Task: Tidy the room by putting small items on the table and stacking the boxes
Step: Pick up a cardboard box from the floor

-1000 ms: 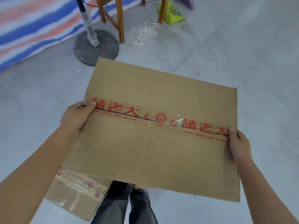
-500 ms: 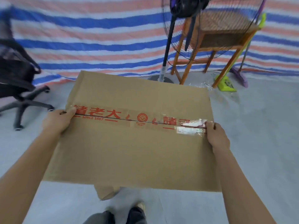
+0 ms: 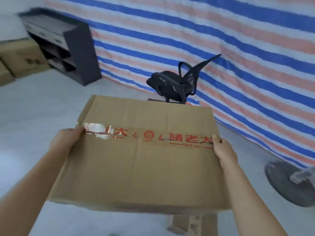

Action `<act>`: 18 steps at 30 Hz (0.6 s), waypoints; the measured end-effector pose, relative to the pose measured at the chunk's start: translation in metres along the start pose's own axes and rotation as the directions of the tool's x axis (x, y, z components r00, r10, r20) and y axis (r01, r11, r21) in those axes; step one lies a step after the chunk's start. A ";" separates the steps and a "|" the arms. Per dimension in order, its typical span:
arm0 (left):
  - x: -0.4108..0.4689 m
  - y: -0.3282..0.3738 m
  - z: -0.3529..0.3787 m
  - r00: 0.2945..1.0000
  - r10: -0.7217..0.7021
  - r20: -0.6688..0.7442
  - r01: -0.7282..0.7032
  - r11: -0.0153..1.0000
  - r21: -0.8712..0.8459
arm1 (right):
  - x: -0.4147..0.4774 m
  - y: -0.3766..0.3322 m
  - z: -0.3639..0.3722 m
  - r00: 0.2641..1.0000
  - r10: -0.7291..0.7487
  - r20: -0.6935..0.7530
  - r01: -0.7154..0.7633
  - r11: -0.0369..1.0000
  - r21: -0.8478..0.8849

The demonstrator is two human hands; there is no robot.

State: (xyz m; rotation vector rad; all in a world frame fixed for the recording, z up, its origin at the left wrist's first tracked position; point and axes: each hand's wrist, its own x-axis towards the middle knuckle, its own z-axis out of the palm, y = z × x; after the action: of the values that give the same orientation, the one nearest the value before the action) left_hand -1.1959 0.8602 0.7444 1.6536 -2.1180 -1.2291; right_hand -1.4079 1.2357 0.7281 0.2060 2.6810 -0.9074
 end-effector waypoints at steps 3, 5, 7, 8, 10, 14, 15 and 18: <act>0.042 -0.047 -0.071 0.992 -0.105 -0.067 0.095 0.985 -0.143 | -0.010 -0.085 0.058 0.991 -0.116 0.069 0.119 0.992 -0.043; 0.064 -0.070 -0.113 0.984 -0.143 -0.106 0.117 0.969 -0.216 | -0.017 -0.139 0.091 0.979 -0.173 0.104 0.180 0.982 -0.062; 0.080 -0.090 -0.152 0.970 -0.180 -0.163 0.137 0.960 -0.243 | -0.026 -0.189 0.121 0.964 -0.221 0.149 0.230 0.972 -0.048; 0.086 -0.098 -0.170 0.961 -0.199 -0.190 0.147 0.956 -0.254 | -0.032 -0.213 0.134 0.954 -0.249 0.170 0.258 0.965 -0.038; 0.098 -0.111 -0.203 0.946 -0.221 -0.239 0.149 0.947 -0.286 | -0.040 -0.258 0.158 0.933 -0.303 0.197 0.315 0.949 -0.034; 0.118 -0.128 -0.251 0.905 -0.284 -0.316 0.173 0.926 -0.337 | -0.050 -0.339 0.203 0.876 -0.409 0.256 0.434 0.899 -0.049; 0.125 -0.130 -0.259 0.894 -0.297 -0.335 0.172 0.919 -0.354 | -0.051 -0.355 0.213 0.863 -0.428 0.269 0.456 0.888 -0.049; 0.153 -0.131 -0.276 0.867 -0.343 -0.361 0.186 0.896 -0.403 | -0.038 -0.402 0.242 0.839 -0.449 0.306 0.473 0.881 -0.006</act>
State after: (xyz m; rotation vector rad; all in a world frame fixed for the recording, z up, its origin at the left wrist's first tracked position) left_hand -0.9929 0.5880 0.7796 1.8745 -1.3492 -1.1072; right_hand -1.4066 0.7684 0.7870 -0.5816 2.5066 -0.8668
